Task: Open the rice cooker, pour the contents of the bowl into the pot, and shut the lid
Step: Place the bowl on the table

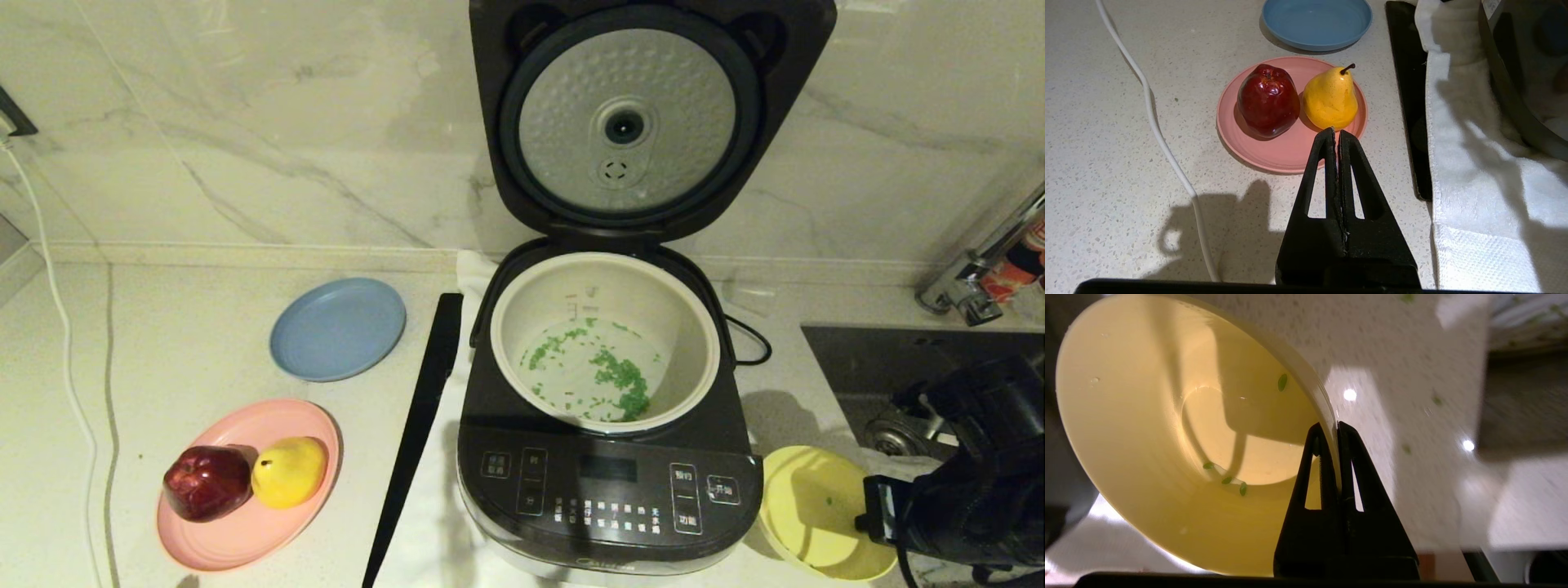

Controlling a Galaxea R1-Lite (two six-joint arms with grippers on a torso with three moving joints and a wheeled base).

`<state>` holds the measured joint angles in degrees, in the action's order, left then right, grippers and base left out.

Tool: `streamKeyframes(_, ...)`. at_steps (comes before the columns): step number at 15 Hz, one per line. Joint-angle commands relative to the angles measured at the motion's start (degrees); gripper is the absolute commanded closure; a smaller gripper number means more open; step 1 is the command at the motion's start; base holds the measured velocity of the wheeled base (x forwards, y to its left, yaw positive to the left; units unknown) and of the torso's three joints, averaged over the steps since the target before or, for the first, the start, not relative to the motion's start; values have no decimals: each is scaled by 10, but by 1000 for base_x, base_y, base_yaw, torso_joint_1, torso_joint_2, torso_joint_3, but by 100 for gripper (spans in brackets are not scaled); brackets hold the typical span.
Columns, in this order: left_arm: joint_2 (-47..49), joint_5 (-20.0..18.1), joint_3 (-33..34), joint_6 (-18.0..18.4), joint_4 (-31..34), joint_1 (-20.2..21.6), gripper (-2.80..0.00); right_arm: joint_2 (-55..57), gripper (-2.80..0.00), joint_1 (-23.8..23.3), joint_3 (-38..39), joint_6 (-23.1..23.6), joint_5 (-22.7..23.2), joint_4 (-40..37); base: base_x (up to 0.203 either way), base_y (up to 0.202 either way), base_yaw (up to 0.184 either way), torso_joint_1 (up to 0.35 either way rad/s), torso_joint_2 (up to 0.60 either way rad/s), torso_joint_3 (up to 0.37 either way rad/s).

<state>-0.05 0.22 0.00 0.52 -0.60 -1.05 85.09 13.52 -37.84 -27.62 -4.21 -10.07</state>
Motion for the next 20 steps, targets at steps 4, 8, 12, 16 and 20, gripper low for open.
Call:
streamKeyframes(4,0,0,2,0,0,0,0,105,0,-3,14,-14,-4,89,0,0,0,0,0,0)
streamKeyframes(8,0,0,2,0,0,0,0,126,0,-5,2,-15,-5,95,0,0,0,0,0,0)
streamKeyframes(12,0,0,2,0,0,0,0,121,0,-11,6,-13,-6,107,0,0,0,0,0,0)
streamKeyframes(16,0,0,2,0,0,0,0,90,-280,-15,3,-15,-6,112,0,0,0,0,0,0)
streamKeyframes(20,0,0,2,0,0,0,0,30,-280,-26,-3,-23,-26,109,0,0,0,0,0,0)
